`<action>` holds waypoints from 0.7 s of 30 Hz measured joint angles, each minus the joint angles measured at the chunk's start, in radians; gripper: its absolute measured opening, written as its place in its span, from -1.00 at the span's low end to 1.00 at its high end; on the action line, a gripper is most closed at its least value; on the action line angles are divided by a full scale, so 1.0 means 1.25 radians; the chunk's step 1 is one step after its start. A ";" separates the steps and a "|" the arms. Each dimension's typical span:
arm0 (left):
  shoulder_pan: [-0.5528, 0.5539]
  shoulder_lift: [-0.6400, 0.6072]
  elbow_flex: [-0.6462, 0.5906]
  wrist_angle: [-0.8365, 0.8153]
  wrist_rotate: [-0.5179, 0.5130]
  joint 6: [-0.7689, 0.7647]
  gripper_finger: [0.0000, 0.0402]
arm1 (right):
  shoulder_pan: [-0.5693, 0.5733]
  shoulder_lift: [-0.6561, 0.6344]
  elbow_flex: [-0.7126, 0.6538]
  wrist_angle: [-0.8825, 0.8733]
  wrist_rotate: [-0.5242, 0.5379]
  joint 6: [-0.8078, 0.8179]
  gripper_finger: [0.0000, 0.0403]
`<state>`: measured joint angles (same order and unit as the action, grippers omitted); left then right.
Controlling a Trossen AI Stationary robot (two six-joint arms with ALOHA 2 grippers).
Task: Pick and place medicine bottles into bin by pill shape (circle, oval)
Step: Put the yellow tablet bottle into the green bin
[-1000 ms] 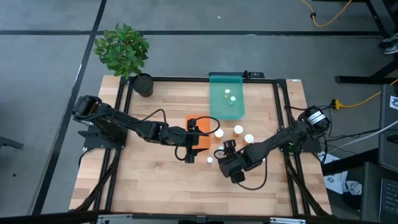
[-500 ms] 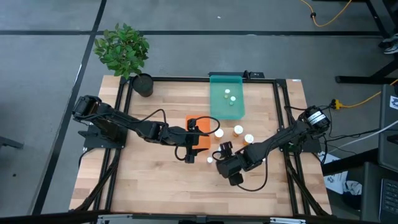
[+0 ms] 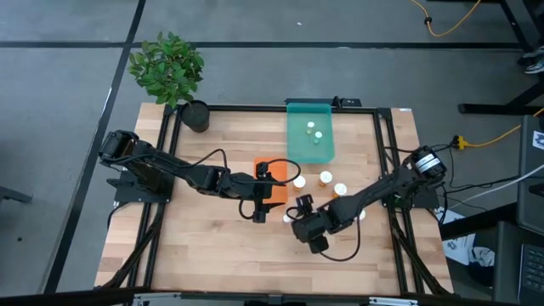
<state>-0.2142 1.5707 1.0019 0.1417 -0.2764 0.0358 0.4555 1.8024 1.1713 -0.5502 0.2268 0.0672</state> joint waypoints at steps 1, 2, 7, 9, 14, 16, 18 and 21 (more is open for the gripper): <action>0.000 0.000 0.000 0.000 0.000 0.000 0.28 | -0.002 0.001 0.000 0.001 -0.001 0.000 0.37; 0.000 0.000 0.000 0.000 0.000 0.000 0.28 | -0.002 0.001 0.000 -0.003 -0.001 0.001 0.37; 0.000 0.000 0.000 0.000 0.000 0.000 0.28 | -0.011 0.001 -0.013 0.002 -0.019 0.002 0.29; 0.000 0.000 0.000 0.000 0.000 0.000 0.28 | -0.016 0.002 -0.025 0.005 -0.034 0.011 0.22; 0.000 0.000 0.000 0.000 0.000 0.000 0.28 | -0.022 0.002 -0.035 0.015 -0.035 0.026 0.03; 0.000 0.000 0.000 0.000 0.000 0.000 0.28 | -0.021 0.002 -0.035 0.023 -0.036 0.023 -0.03; 0.000 0.000 0.000 0.000 0.000 0.000 0.28 | -0.021 0.002 -0.035 0.022 -0.036 0.025 -0.07; 0.000 0.000 0.000 0.000 0.000 0.000 0.28 | -0.021 0.002 -0.035 0.024 -0.036 0.025 -0.12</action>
<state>-0.2144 1.5708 1.0019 0.1417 -0.2762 0.0360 0.4290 1.8050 1.1271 -0.5198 0.1822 0.0990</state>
